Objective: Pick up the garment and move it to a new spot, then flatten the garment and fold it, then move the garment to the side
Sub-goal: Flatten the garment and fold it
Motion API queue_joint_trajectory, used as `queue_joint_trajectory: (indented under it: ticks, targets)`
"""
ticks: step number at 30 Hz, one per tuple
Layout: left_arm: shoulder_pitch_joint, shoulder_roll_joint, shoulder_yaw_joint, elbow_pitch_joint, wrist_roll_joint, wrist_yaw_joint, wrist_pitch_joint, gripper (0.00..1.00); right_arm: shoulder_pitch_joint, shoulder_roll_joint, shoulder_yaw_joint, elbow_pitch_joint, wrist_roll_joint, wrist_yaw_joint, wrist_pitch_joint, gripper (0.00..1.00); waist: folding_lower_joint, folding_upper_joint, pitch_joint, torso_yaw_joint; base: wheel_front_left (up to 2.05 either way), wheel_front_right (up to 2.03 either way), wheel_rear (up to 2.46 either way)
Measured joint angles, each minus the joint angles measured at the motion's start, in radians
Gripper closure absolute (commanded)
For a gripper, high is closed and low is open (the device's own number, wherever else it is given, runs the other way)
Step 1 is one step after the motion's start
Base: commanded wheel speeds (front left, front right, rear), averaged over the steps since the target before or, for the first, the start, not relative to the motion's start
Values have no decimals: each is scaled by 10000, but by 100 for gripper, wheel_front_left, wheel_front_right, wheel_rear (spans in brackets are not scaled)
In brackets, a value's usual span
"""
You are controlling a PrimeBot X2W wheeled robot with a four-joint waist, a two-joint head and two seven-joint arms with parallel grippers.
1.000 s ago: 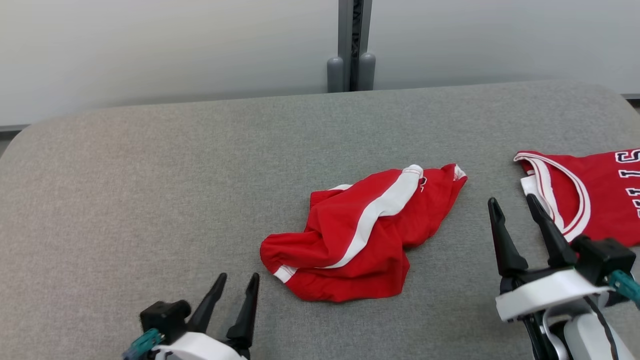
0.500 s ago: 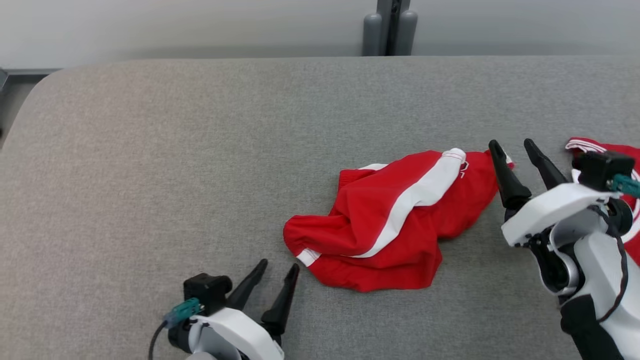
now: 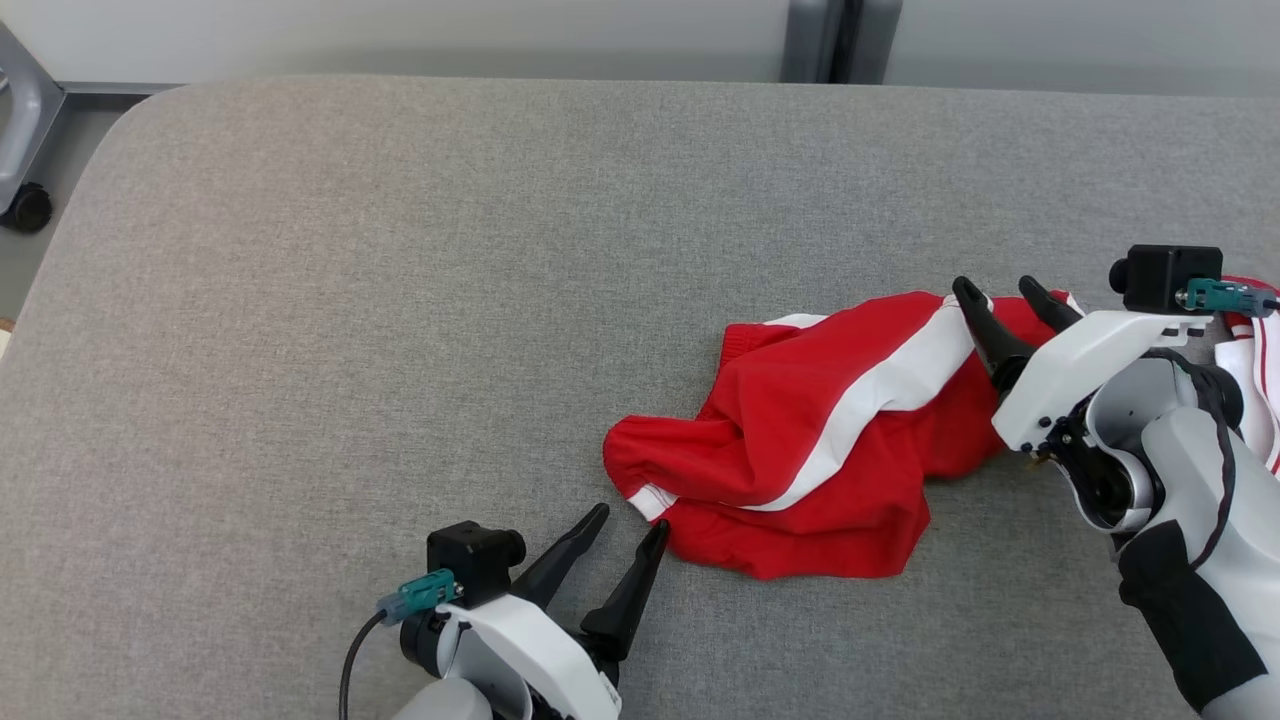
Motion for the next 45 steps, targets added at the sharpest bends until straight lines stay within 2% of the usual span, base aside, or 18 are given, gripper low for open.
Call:
queue_joint_trajectory:
  ticks: [8,17,18,19,20,22,23,24,25,26,27,29,38,41,45]
  targets:
    - [-541,56,-995,165,-1083,0,33,0,-404,2,606,738,662,-2,397,0,0,0,105,68,0,0,0]
    - [-1130,109,-1302,928,-1831,0,42,0,-623,115,1218,1108,1141,-2,391,0,0,0,316,28,0,0,0]
    - [-1185,111,-1421,913,-1900,0,54,0,-655,117,1294,1124,1208,0,387,12,0,0,339,17,0,0,0]
    - [-1231,121,-1519,909,-1969,0,52,0,-699,119,1356,1137,1241,0,364,28,0,0,356,5,0,0,0]
    - [-1292,125,-1618,903,-2061,0,40,0,-742,111,1423,1147,1302,0,339,58,0,0,366,-7,0,0,0]
    - [-1355,184,-1762,915,-2188,0,-8,0,-758,100,1615,1152,1381,-2,253,87,0,0,360,-32,0,0,0]
    - [-1363,219,-1825,932,-2245,0,-50,13,-758,98,1676,1151,1415,-2,203,100,0,0,348,-44,0,0,0]
    - [-1382,247,-1889,963,-2291,0,-81,28,-759,82,1737,1145,1475,0,128,100,0,0,331,-55,0,0,0]
    - [-1416,261,-1952,989,-2359,0,-132,28,-761,54,1816,1143,1507,0,44,100,0,0,311,-64,0,0,0]
    - [-1460,272,-2004,1011,-2406,0,-151,47,-763,23,1889,1127,1521,-2,-73,100,0,0,292,-74,0,0,0]
    - [-1499,286,-2046,1034,-2451,0,-194,58,-774,-2,1931,1114,1565,0,-173,100,0,0,274,-81,0,0,0]
    - [-1519,297,-2128,1070,-2531,0,-265,100,-808,-42,1992,1108,1636,0,-430,100,0,0,228,-86,0,0,0]
    - [-1582,483,-2276,1147,-2765,0,-635,100,-865,-257,2123,1185,1908,0,-1685,100,0,0,-17,-24,0,0,0]
    - [-1644,700,-2167,1005,-2675,0,-775,100,-861,-336,2125,1137,1967,0,-2297,100,0,0,-158,-4,0,0,0]
    - [-1695,1087,-2290,48,-2314,0,-861,100,-850,-464,2127,836,2052,0,-2819,100,0,0,-390,-13,0,0,0]
